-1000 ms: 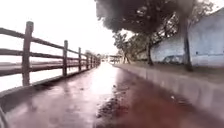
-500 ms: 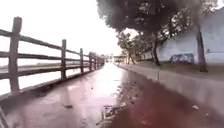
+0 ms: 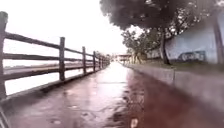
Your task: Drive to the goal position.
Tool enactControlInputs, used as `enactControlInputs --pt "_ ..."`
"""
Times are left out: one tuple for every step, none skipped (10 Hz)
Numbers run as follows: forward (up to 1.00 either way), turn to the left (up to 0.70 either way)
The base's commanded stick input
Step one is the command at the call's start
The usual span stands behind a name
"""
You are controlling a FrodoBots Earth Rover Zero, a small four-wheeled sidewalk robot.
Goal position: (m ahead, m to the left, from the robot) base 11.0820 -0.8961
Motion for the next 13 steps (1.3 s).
enactControlInputs --pt "1.0 0.0" --pt "1.0 0.0" --pt "1.0 0.0" --pt "1.0 0.29" --pt "1.0 0.3" --pt "1.0 0.09" --pt "1.0 0.03" --pt "1.0 0.0" --pt "1.0 0.0" --pt "1.0 0.0" --pt "1.0 0.0" --pt "1.0 0.09" --pt "1.0 0.29"
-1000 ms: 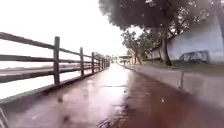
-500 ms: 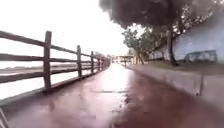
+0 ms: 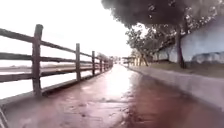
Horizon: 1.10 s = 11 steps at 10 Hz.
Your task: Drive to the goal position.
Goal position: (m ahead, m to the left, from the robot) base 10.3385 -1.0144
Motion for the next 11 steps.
enactControlInputs --pt "1.0 0.33" --pt "1.0 0.19" --pt "1.0 0.01" --pt "1.0 0.0" --pt "1.0 0.0" --pt "1.0 0.0" --pt "1.0 0.0" --pt "1.0 0.0" --pt "1.0 0.0" --pt "1.0 0.0" --pt "1.0 0.0"
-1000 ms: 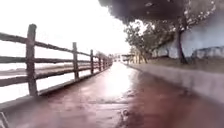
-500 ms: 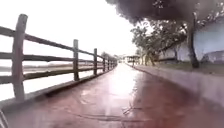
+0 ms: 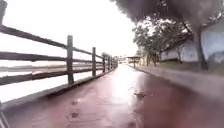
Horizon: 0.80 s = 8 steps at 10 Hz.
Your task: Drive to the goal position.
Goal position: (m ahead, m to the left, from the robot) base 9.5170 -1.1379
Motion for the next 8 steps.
enactControlInputs --pt "1.0 0.0" --pt "1.0 -0.06" --pt "1.0 -0.13" --pt "1.0 -0.27" --pt "1.0 -0.1" --pt "1.0 0.0" --pt "1.0 0.0" --pt "1.0 0.0"
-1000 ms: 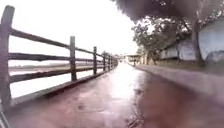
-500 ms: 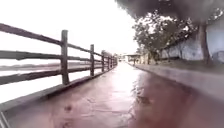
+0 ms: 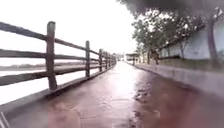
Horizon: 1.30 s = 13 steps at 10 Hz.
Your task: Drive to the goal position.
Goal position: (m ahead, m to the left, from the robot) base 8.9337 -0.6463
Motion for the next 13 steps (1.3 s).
enactControlInputs --pt "1.0 0.0" --pt "1.0 0.0" --pt "1.0 0.0" --pt "1.0 0.0" --pt "1.0 0.0" --pt "1.0 0.0" --pt "1.0 0.0" --pt "1.0 0.0" --pt "1.0 0.0" --pt "1.0 0.0" --pt "1.0 0.0" --pt "1.0 0.0" --pt "1.0 -0.14"
